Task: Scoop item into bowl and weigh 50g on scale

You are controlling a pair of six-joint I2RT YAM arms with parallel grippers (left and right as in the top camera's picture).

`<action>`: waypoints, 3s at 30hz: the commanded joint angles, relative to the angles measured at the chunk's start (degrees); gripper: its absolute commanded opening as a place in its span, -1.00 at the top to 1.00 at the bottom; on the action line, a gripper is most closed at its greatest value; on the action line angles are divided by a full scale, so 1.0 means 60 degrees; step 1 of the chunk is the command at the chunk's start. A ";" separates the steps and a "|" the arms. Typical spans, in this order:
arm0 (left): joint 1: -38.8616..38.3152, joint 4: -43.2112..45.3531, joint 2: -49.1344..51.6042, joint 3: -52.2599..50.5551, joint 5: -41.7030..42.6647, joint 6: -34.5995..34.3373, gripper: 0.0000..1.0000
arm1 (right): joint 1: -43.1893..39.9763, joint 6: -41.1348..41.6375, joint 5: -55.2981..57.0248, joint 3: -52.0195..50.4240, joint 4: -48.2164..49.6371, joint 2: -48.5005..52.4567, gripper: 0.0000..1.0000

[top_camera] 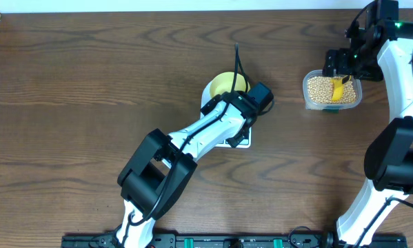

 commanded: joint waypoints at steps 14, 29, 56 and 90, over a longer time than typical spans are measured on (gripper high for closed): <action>0.0980 -0.0648 -0.2000 0.0095 0.2127 -0.0240 -0.96 | -0.0015 -0.0040 -0.0051 0.0171 -0.0022 0.0062 -0.99; 0.3880 -0.0754 -0.3559 0.0095 0.2208 -0.1381 -0.96 | -0.0015 -0.0040 -0.0051 0.0171 -0.0022 0.0062 -0.98; 1.1005 0.3147 -0.3016 0.0073 0.2197 -0.2677 -0.96 | -0.0015 -0.0040 -0.0051 0.0171 -0.0022 0.0062 -0.99; 0.7202 0.1220 -0.2998 0.0157 0.4940 -0.3453 -0.96 | -0.0015 -0.0040 -0.0051 0.0171 -0.0022 0.0062 -0.98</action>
